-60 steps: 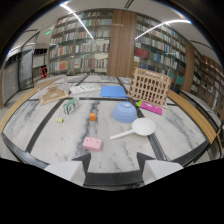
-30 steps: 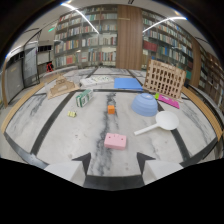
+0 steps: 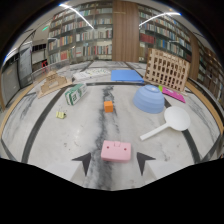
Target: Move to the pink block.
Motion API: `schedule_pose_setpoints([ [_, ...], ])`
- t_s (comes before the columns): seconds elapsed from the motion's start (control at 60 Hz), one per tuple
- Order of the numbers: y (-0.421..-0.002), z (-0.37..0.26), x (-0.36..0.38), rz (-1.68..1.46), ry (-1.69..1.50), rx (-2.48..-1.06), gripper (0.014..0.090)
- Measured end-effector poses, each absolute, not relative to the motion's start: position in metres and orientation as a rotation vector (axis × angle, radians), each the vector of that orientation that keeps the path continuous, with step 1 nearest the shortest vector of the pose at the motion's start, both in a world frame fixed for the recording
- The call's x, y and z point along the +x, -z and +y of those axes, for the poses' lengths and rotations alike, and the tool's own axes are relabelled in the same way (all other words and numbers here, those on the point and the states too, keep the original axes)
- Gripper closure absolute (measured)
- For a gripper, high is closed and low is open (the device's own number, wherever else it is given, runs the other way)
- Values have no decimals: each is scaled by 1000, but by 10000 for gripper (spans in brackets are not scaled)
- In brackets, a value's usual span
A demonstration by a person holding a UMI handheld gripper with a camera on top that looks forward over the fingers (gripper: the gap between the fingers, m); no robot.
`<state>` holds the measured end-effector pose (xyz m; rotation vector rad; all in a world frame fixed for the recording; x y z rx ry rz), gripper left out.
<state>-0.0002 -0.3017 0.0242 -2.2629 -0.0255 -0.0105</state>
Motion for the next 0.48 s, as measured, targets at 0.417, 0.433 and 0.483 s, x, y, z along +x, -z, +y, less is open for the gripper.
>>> schedule_pose_setpoints([
  [0.417,-19,-300,1,-12,-6,-2271,188],
  [0.433,-19,-300,0,-12,-6,-2271,187],
  [0.483,-19,-300,1,-13,-6,-2272,190],
])
